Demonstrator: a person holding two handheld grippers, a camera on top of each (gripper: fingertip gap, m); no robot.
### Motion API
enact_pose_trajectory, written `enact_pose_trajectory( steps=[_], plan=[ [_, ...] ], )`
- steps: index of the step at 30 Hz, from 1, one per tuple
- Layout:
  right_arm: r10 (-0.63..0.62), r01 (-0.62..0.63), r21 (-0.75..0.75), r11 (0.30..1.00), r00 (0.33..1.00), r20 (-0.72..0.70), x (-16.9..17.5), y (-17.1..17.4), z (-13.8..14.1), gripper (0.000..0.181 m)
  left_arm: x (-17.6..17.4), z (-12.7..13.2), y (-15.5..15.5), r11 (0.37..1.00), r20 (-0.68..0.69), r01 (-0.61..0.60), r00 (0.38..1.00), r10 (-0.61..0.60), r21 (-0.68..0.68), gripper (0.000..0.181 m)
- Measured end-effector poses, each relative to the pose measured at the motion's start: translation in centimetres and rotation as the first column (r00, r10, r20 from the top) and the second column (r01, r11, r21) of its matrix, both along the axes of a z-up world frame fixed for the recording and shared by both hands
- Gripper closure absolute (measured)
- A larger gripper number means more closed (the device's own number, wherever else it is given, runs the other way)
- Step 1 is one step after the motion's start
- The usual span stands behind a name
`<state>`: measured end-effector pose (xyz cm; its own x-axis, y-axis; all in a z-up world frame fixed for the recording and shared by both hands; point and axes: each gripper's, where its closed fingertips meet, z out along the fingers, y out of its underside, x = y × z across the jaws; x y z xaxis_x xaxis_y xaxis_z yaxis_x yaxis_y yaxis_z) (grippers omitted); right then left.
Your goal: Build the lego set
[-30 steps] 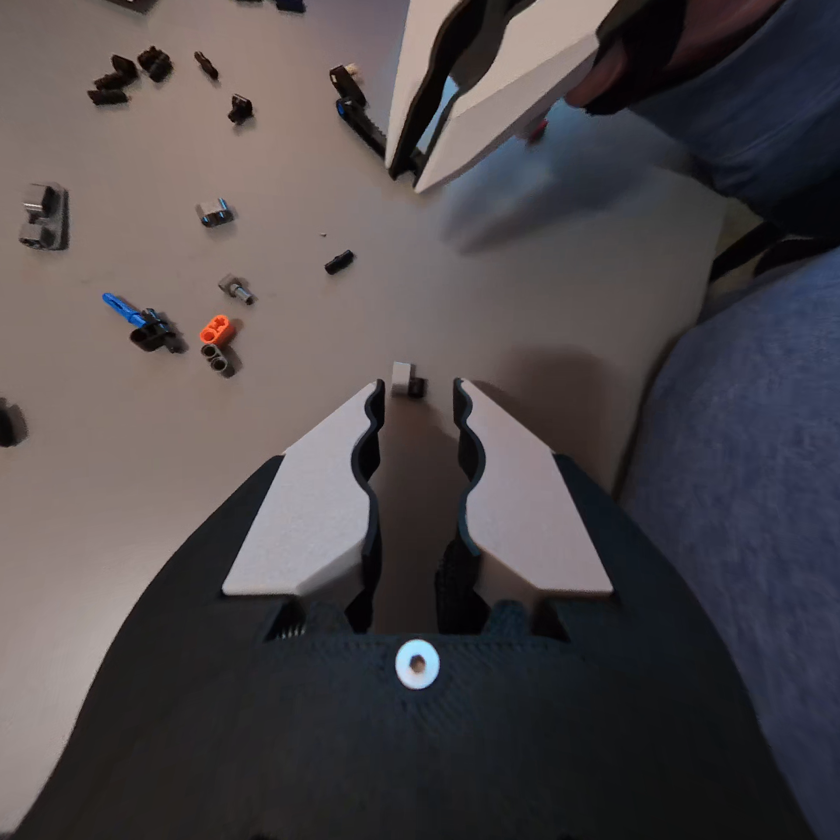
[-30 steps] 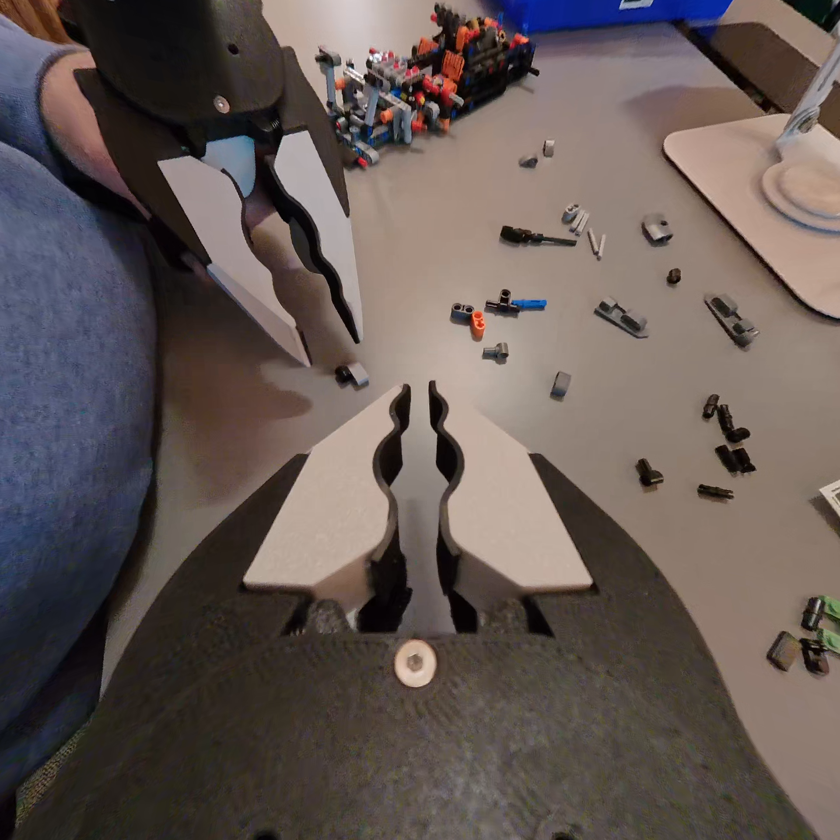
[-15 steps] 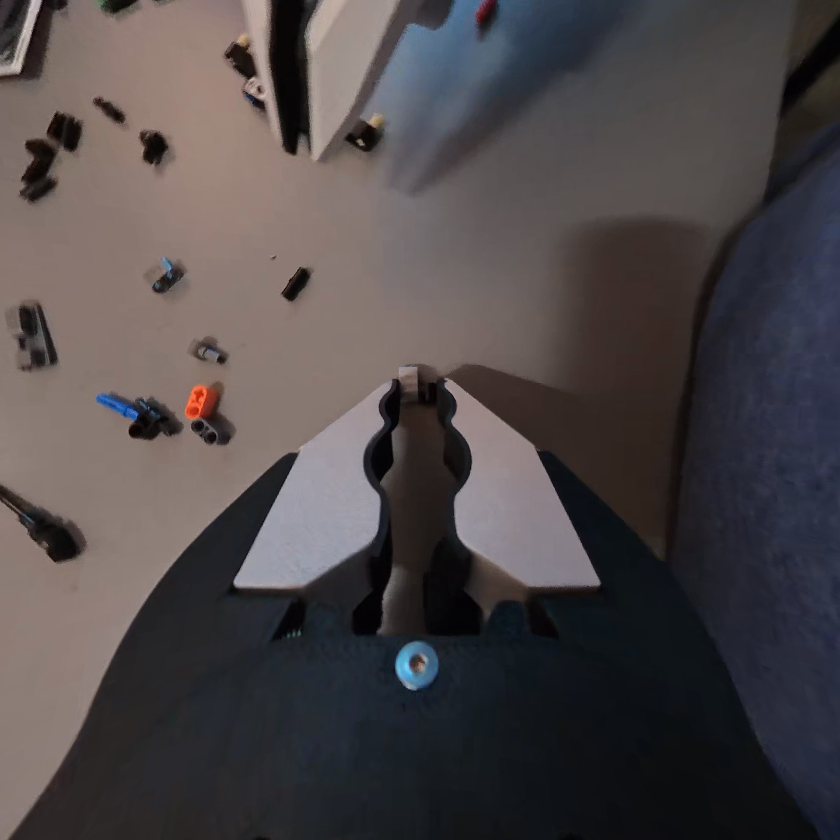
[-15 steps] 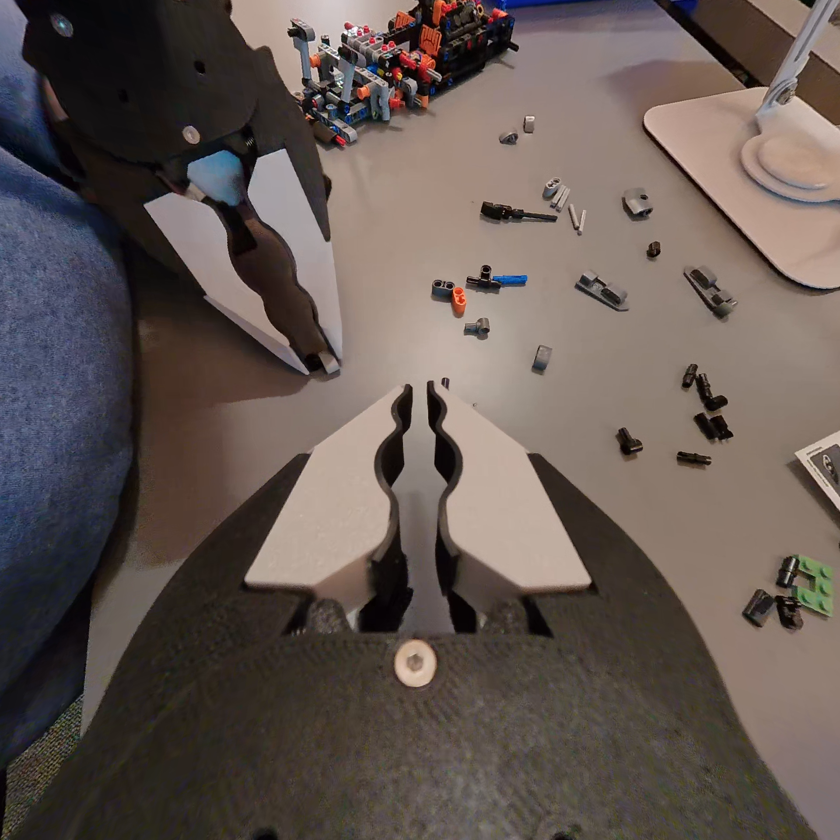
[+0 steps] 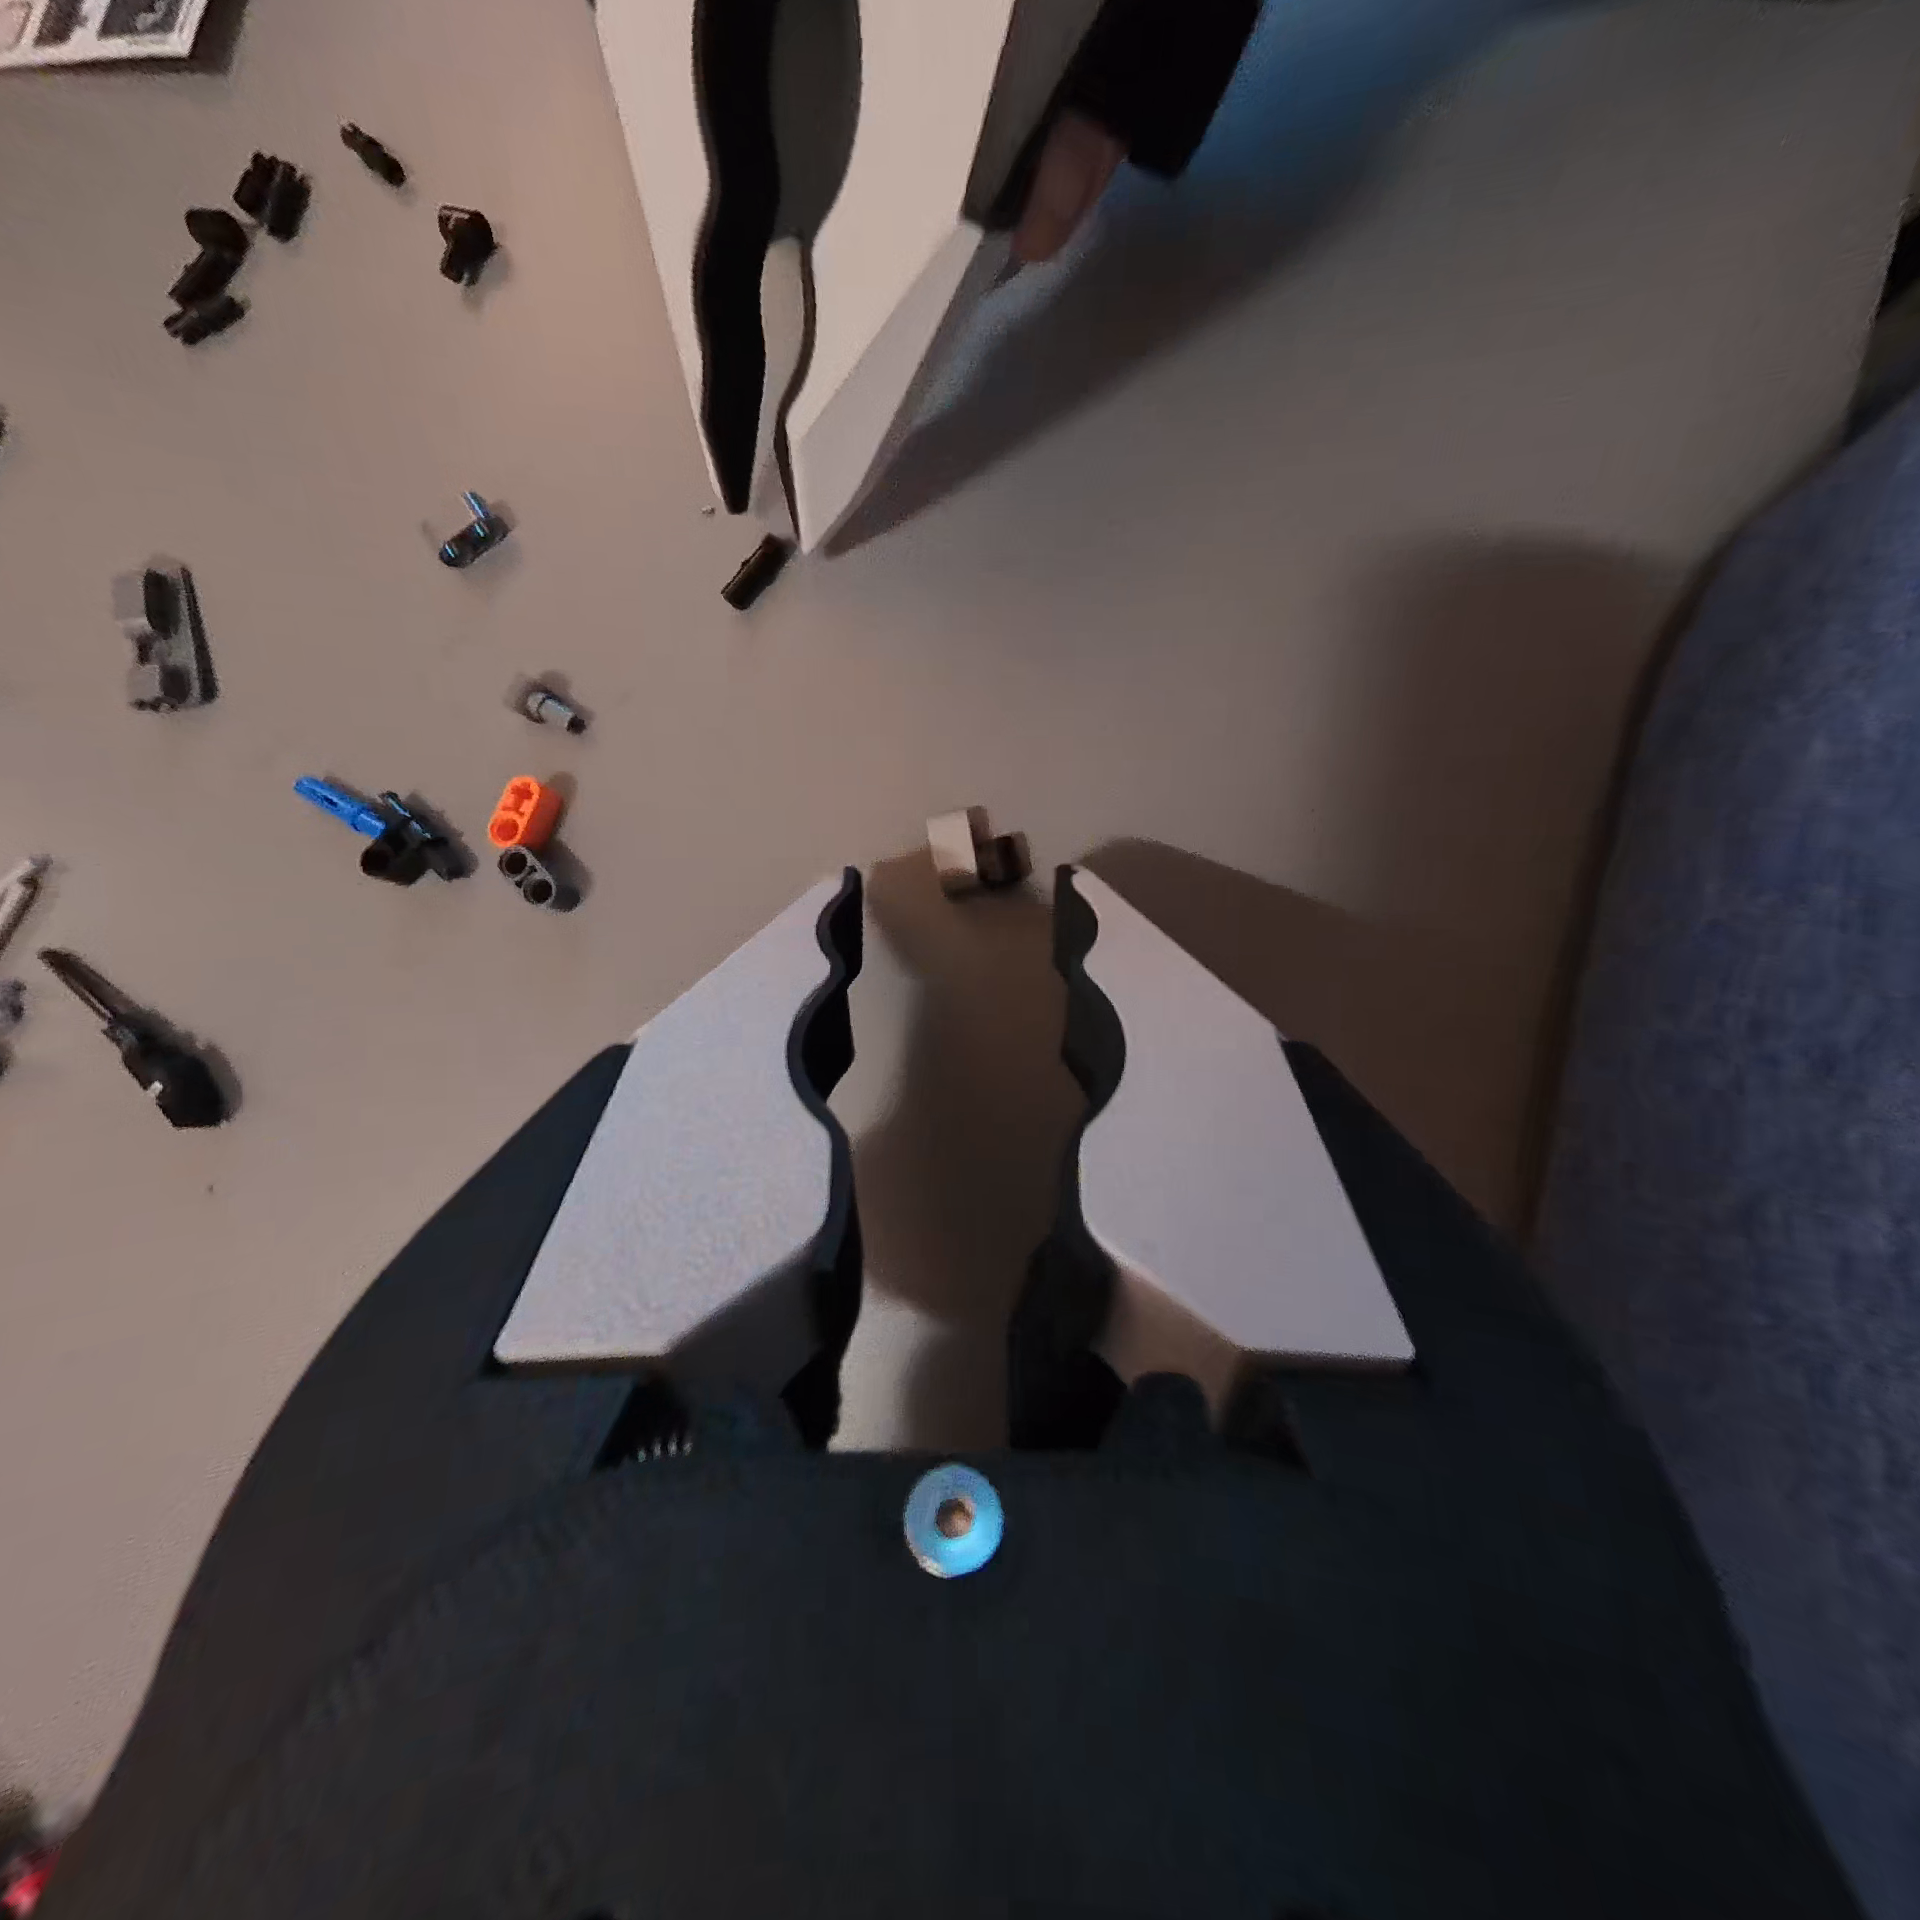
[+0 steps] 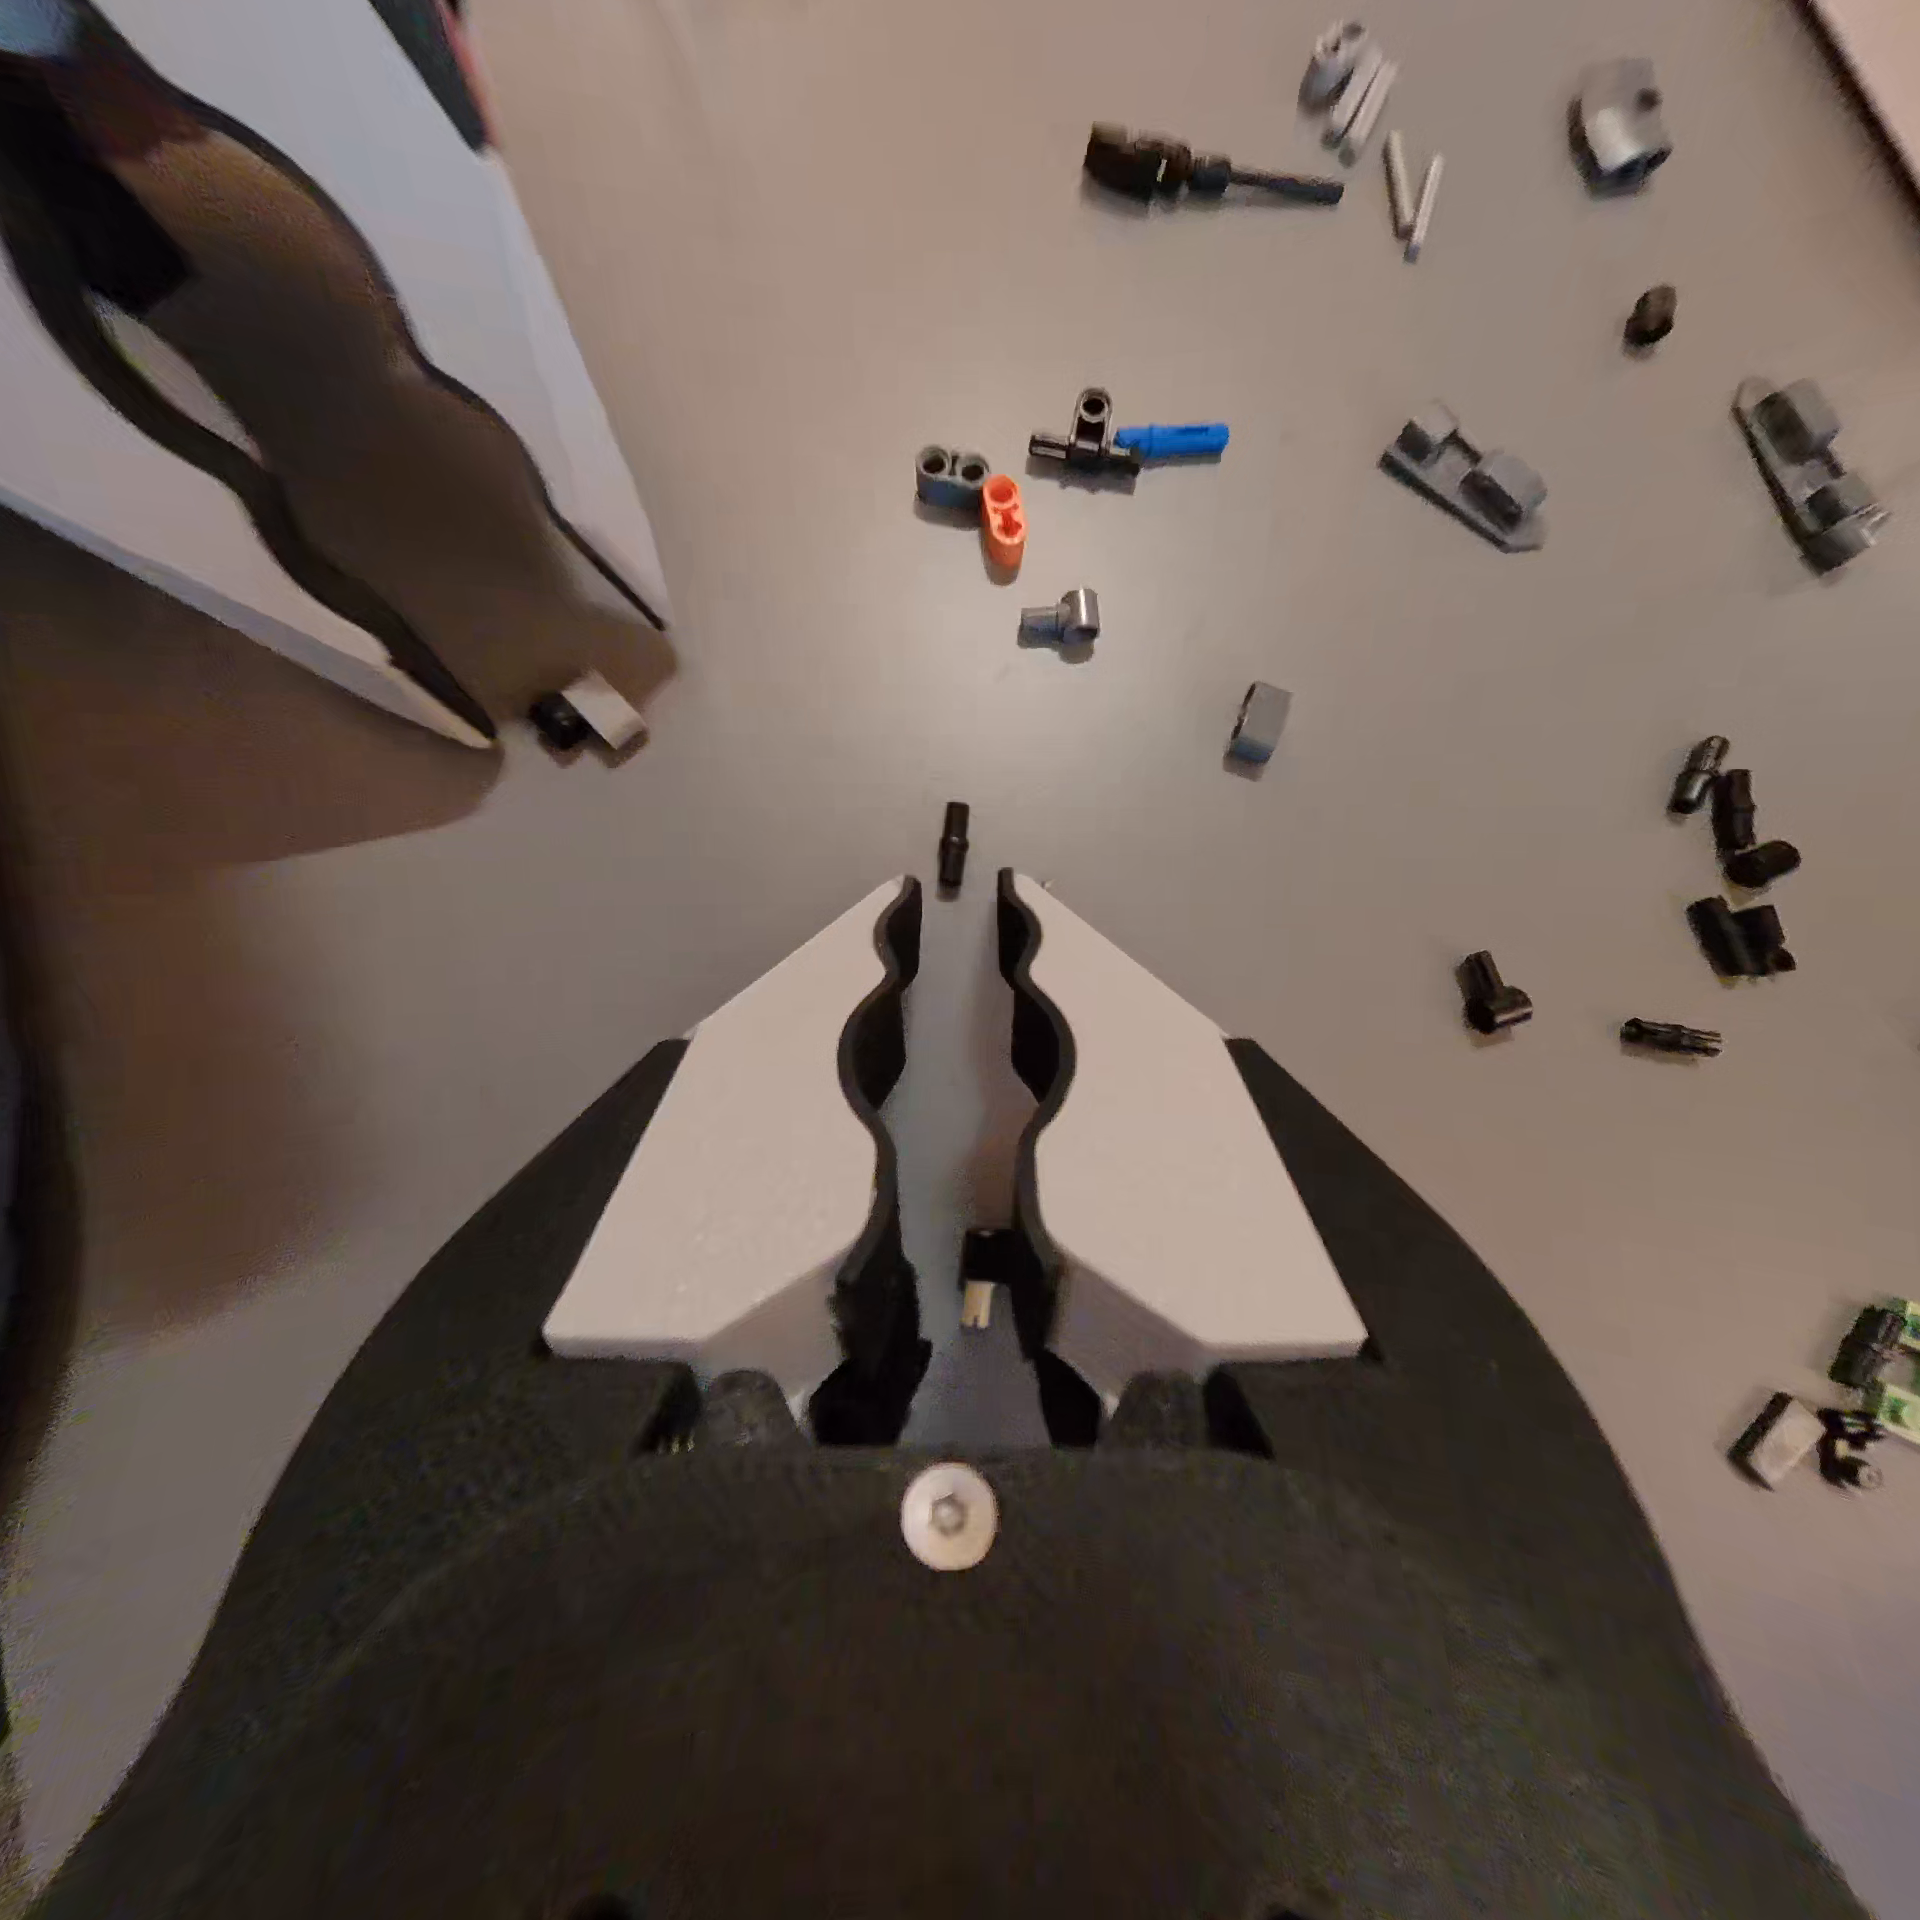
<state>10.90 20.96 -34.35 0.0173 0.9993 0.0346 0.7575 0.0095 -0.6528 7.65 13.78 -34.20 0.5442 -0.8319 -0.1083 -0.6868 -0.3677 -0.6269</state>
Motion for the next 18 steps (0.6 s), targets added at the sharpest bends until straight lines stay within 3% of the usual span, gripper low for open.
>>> enact_pose_trajectory(
  steps=[9,18],
  plan=[
    [0.015,-0.015,-0.013,1.0,1.0,0.021,-0.6,0.0,-0.2,0.18,-0.1,-0.2,-0.4,0.997,-0.011,-0.073,0.997,0.073,0.004,0.152],
    [0.065,-0.065,-0.017,0.998,0.998,0.006,-0.3,-1.3,-0.2,0.18,0.5,-0.3,0.0,1.0,-0.039,0.022,0.999,-0.022,0.008,0.163]
  ],
)
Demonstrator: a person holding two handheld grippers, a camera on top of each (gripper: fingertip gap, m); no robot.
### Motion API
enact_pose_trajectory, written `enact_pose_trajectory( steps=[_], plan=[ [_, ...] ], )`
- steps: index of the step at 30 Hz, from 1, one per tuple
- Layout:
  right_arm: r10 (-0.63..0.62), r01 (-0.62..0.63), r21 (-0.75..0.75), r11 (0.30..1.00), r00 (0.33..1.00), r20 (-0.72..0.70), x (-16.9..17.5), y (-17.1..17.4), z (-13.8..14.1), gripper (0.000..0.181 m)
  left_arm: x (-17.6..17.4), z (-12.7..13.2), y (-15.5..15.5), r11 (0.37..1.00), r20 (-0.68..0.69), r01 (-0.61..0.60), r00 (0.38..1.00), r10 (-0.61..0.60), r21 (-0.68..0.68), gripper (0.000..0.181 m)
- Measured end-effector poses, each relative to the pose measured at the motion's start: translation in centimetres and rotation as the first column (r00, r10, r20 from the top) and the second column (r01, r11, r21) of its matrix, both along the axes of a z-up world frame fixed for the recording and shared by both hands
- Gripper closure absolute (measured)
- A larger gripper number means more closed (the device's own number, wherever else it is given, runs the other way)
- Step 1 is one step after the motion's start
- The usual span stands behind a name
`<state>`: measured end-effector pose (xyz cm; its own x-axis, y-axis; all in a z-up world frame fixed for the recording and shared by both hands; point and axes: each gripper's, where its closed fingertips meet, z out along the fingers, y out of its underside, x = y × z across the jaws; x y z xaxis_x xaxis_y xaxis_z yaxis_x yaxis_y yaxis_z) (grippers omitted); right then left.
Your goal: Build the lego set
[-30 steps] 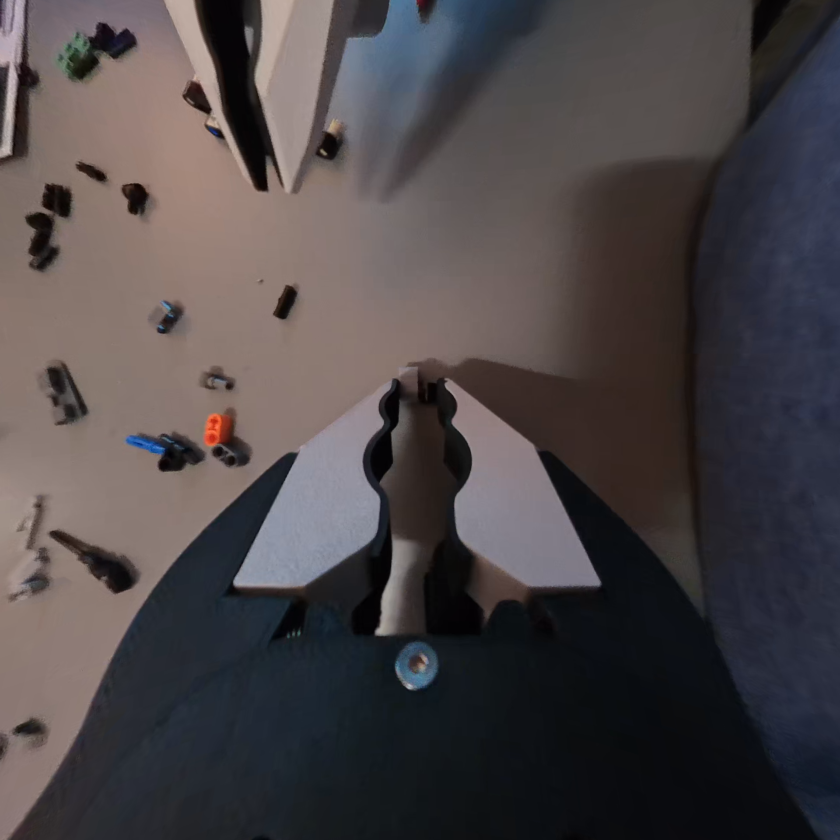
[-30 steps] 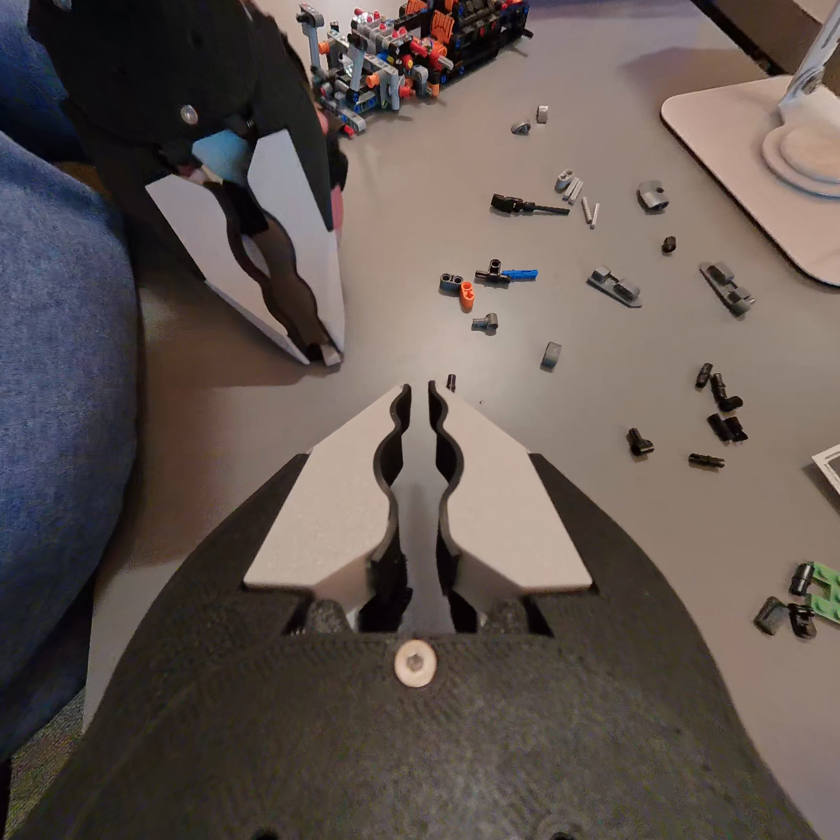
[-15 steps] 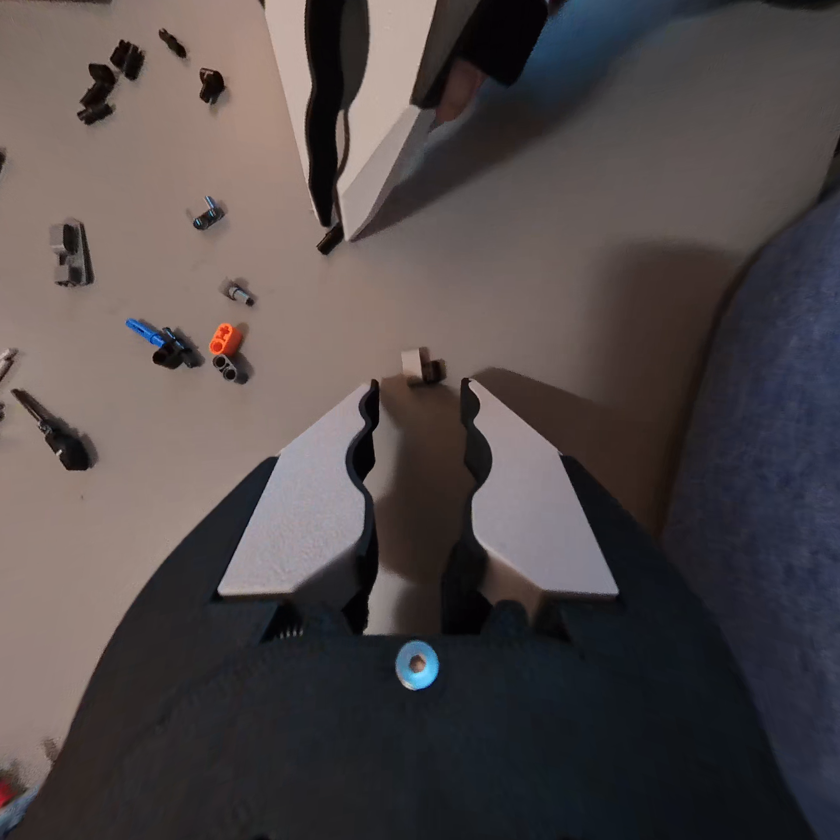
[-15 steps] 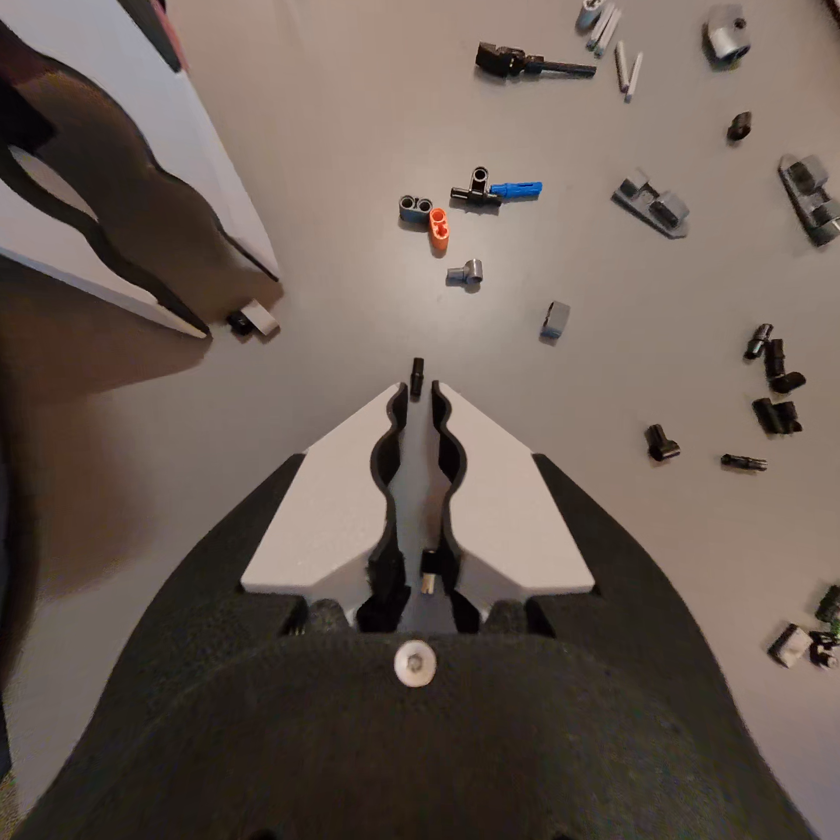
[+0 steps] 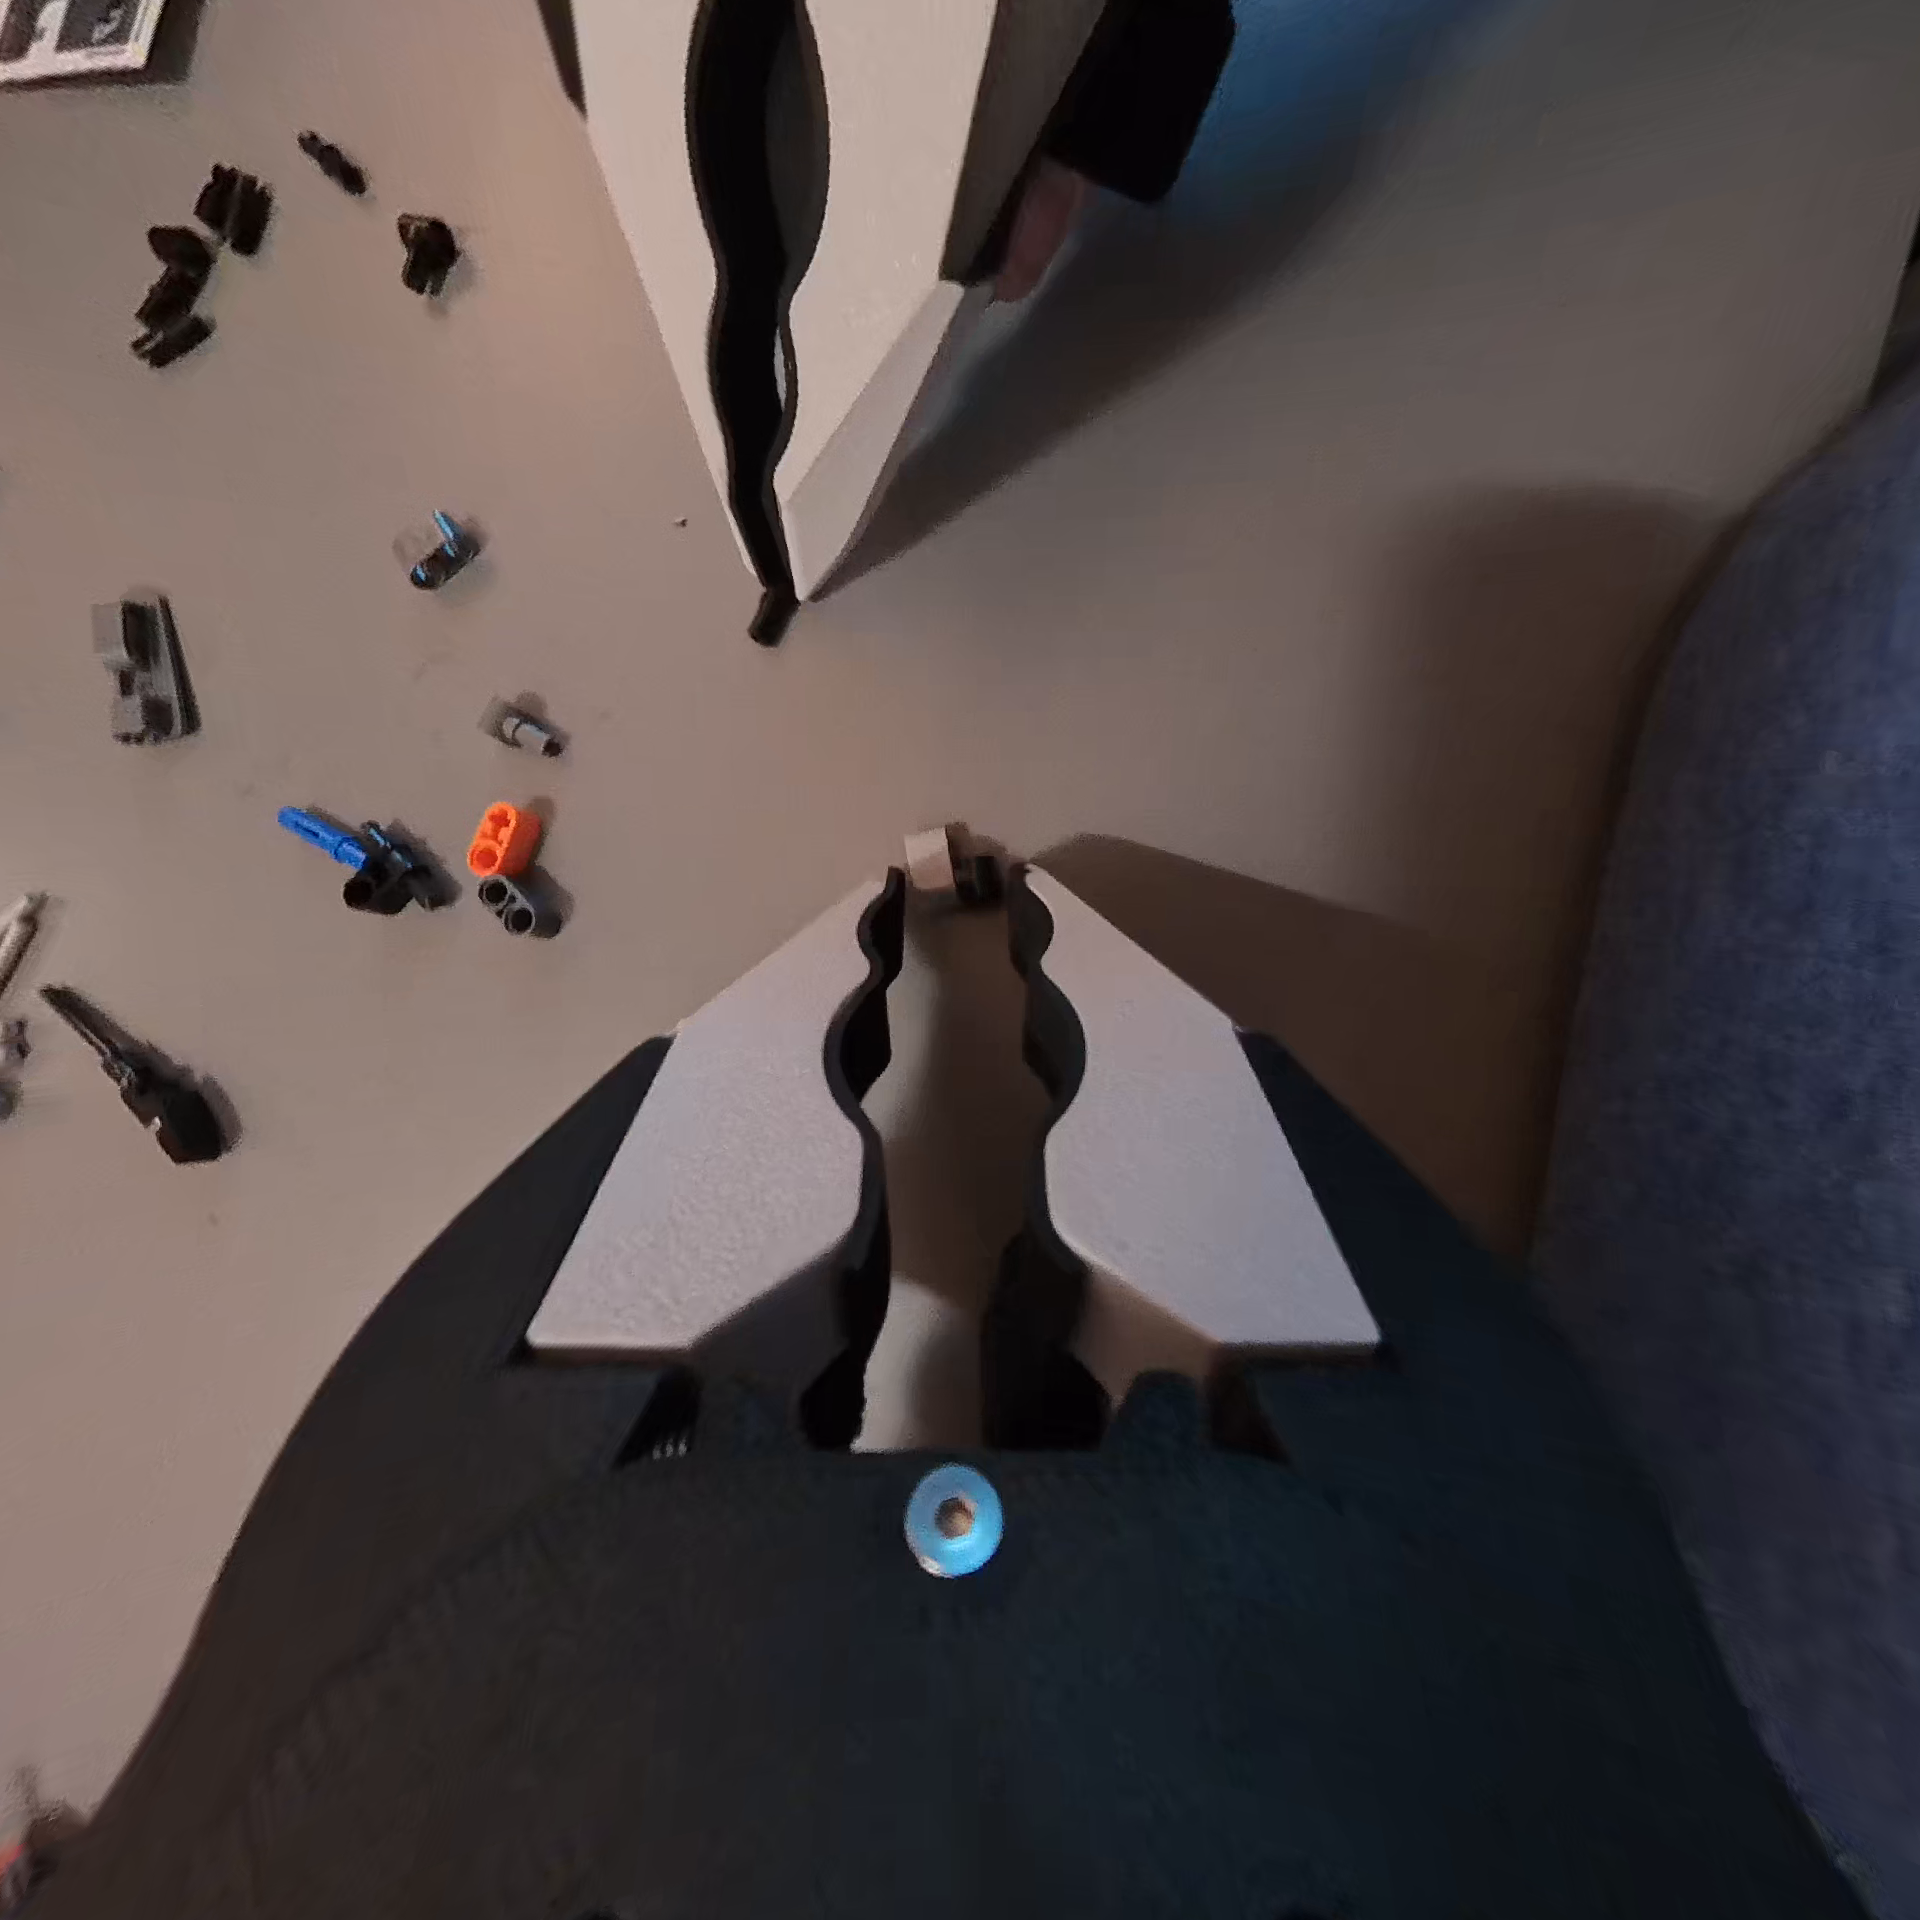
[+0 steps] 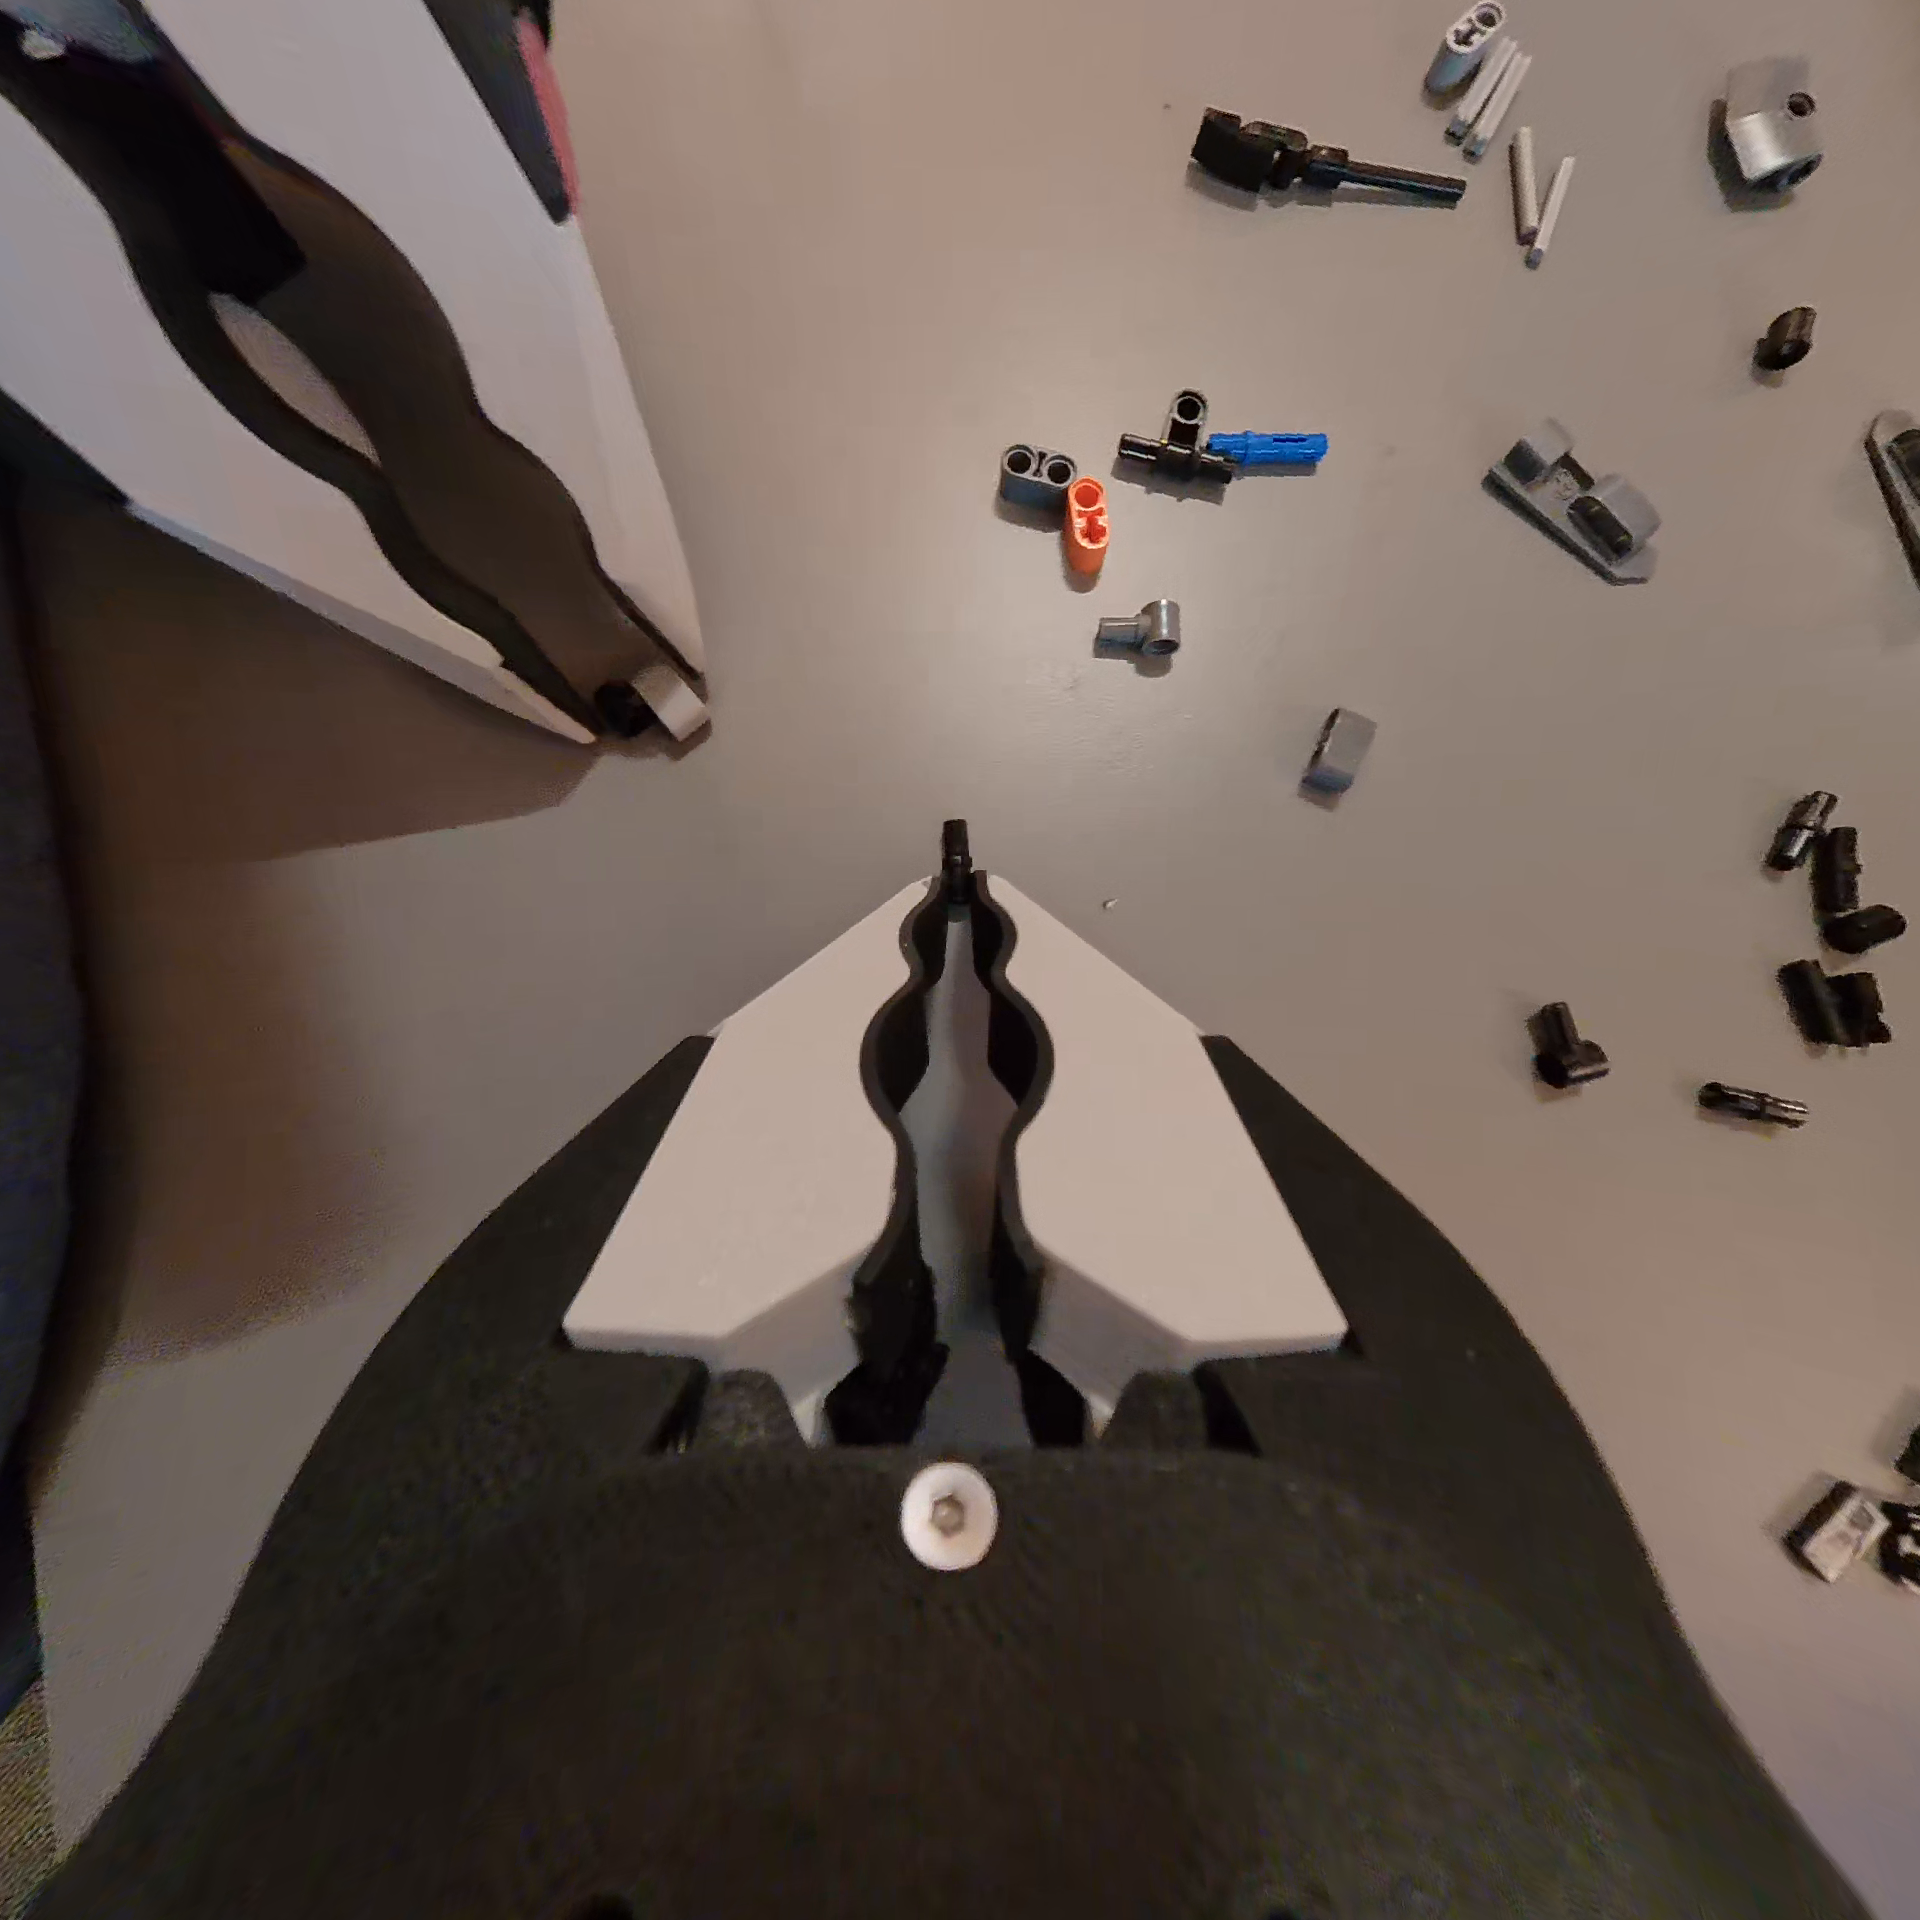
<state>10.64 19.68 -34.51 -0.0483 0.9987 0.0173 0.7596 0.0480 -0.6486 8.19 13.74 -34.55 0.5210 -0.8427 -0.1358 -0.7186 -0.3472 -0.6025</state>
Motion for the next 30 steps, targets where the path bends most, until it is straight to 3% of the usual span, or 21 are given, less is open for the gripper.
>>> enact_pose_trajectory(
  steps=[5,8,11,15,21,30],
  plan=[
    [0.011,-0.011,-0.006,1.0,1.0,-0.015,0.3,-0.3,0.0,0.18,0.4,0.3,0.5,0.988,-0.058,0.15,0.987,-0.147,0.046,0.16],
    [0.011,-0.012,-0.014,1.0,1.0,-0.027,0.5,-0.4,0.2,0.18,-0.2,0.9,0.7,0.999,0.009,0.048,0.999,-0.048,-0.005,0.147],
    [0.038,-0.039,-0.042,0.998,0.999,-0.039,0.3,-1.1,0.2,0.18,-0.7,1.1,0.1,0.997,0.059,-0.056,0.997,0.059,-0.049,0.149],
    [0.095,-0.097,-0.042,0.994,0.995,-0.036,-0.1,-2.0,0.3,0.18,-0.9,0.5,-0.5,0.985,0.028,-0.159,0.987,0.161,-0.062,0.157],
    [0.153,-0.155,-0.052,0.987,0.987,-0.04,-1.1,-3.0,0.7,0.18,-0.3,0.1,-0.7,0.981,0.023,-0.186,0.982,0.187,-0.059,0.17],
    [0.27,-0.269,-0.044,0.962,0.963,0.017,-2.4,-4.3,0.1,0.18,-0.6,-0.1,-0.3,0.978,0.036,-0.198,0.979,0.2,-0.063,0.172]
  ],
)
